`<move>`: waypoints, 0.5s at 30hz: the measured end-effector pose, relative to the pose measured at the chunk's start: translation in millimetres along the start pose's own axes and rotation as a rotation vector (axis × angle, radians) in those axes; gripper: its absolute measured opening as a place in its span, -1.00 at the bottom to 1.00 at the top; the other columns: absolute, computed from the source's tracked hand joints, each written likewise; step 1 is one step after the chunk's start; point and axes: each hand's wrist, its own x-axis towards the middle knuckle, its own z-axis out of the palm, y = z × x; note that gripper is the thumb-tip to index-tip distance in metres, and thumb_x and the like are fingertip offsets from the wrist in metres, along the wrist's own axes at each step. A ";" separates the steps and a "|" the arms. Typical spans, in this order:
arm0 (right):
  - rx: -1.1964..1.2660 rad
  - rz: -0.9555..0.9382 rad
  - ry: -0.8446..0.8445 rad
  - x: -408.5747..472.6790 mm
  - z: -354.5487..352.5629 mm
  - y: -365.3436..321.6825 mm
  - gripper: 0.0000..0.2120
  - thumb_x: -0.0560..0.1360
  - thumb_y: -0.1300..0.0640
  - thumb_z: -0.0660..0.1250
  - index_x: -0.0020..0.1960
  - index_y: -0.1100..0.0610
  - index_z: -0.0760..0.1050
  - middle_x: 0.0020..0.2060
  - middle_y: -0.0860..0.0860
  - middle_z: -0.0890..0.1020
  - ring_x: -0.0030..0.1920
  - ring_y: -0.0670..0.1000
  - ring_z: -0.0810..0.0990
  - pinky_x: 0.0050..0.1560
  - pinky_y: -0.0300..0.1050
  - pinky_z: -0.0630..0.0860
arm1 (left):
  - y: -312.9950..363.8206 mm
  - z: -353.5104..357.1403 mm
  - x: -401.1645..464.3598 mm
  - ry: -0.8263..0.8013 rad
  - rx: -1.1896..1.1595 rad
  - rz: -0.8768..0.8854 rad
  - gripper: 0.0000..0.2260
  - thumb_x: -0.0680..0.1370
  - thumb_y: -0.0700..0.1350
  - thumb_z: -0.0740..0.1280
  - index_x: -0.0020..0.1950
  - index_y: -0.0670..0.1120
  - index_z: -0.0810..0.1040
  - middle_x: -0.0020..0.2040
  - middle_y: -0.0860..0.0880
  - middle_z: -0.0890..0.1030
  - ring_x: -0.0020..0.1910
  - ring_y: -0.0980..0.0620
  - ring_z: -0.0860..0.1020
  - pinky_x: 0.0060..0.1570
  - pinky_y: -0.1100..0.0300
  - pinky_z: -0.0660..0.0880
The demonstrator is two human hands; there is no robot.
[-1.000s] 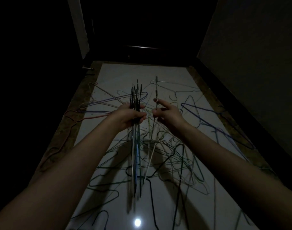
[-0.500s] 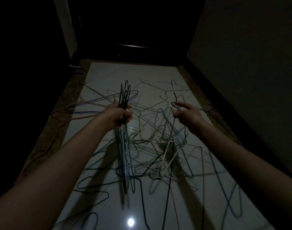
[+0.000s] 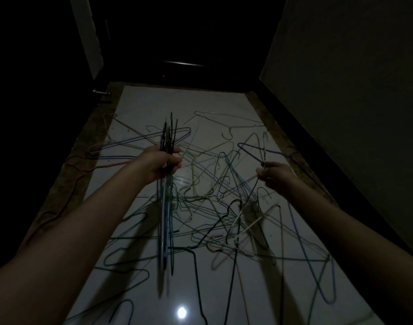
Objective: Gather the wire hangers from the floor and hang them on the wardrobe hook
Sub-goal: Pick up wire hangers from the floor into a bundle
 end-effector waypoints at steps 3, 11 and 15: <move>-0.003 0.027 0.002 2.4 -4.5 1.8 -0.65 0.50 0.37 0.29 0.28 0.32 0.41 0.03 0.27 0.57 0.03 0.16 0.60 -0.18 -0.10 0.50 | -1.0 -1.7 0.3 0.004 0.014 0.002 -0.80 0.54 -0.41 0.23 -0.05 -0.13 0.51 -0.17 -0.13 0.54 -0.23 0.02 0.54 -0.36 0.31 0.53; -0.120 -0.029 -0.054 -0.8 -17.2 10.0 -0.59 0.51 0.36 0.28 0.35 0.24 0.38 0.14 0.29 0.55 0.17 0.20 0.55 0.19 0.04 0.47 | -2.5 -1.7 4.2 0.010 -0.033 -0.007 -0.79 0.52 -0.44 0.22 -0.11 -0.14 0.49 -0.17 -0.17 0.53 -0.24 -0.02 0.54 -0.45 0.33 0.52; -0.107 -0.175 -0.196 -17.3 7.3 -7.5 -0.54 0.50 0.37 0.27 0.37 0.16 0.38 -0.07 0.22 0.56 -0.15 0.08 0.48 -0.33 -0.21 0.37 | -3.9 8.0 2.7 -0.013 -0.048 -0.007 -0.79 0.53 -0.45 0.20 -0.11 -0.16 0.47 -0.18 -0.17 0.52 -0.25 -0.01 0.53 -0.48 0.35 0.50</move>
